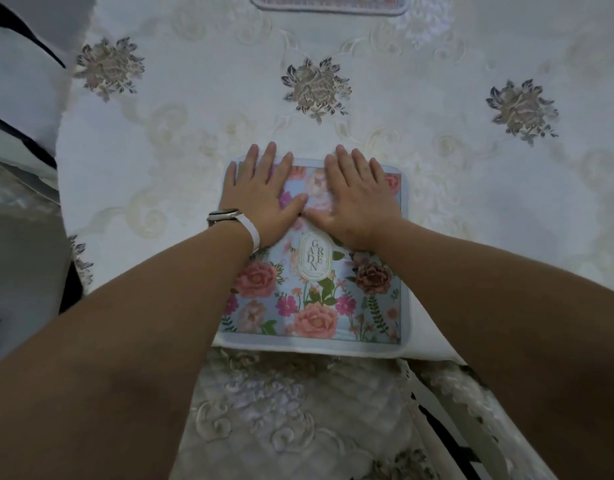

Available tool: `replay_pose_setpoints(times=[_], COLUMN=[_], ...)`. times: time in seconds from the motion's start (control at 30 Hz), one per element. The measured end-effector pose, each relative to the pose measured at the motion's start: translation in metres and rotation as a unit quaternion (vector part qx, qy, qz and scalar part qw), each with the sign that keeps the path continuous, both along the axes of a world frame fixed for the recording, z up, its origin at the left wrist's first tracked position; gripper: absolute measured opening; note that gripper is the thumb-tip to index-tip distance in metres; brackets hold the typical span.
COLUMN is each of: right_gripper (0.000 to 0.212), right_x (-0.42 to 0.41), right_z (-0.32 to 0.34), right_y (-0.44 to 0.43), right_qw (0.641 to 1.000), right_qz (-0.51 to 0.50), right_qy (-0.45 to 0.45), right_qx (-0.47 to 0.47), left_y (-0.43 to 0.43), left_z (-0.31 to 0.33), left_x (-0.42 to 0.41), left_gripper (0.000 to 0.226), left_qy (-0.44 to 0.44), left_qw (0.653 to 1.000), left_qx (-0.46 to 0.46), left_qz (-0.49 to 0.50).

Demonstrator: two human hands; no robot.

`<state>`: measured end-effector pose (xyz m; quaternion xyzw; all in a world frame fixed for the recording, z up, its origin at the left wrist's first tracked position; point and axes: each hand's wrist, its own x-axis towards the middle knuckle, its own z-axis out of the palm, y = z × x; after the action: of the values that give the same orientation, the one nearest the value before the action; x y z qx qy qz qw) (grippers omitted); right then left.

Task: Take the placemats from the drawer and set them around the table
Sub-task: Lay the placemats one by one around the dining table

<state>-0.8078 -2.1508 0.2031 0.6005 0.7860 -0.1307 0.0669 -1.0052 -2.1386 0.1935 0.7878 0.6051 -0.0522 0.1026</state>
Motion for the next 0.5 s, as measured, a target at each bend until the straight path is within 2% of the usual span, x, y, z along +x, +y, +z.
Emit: replay_pose_setpoints(times=[0.13, 0.27, 0.5], right_gripper=[0.094, 0.093, 0.088], right_x=[0.009, 0.013, 0.014], right_z=[-0.001, 0.002, 0.004], right_y=[-0.022, -0.058, -0.124], right_qw=[0.994, 0.987, 0.987], right_qz=[-0.111, -0.159, -0.157], right_qy=[0.006, 0.019, 0.030], right_qx=[0.001, -0.006, -0.035], left_y=[-0.030, -0.065, -0.126], left_z=[0.002, 0.008, 0.009], left_x=[-0.014, -0.026, -0.031], left_gripper=[0.079, 0.079, 0.079], left_qy=[-0.011, -0.031, -0.053], left_qw=[0.999, 0.998, 0.994], left_qx=[-0.015, -0.022, -0.039], left_qz=[0.041, 0.059, 0.085])
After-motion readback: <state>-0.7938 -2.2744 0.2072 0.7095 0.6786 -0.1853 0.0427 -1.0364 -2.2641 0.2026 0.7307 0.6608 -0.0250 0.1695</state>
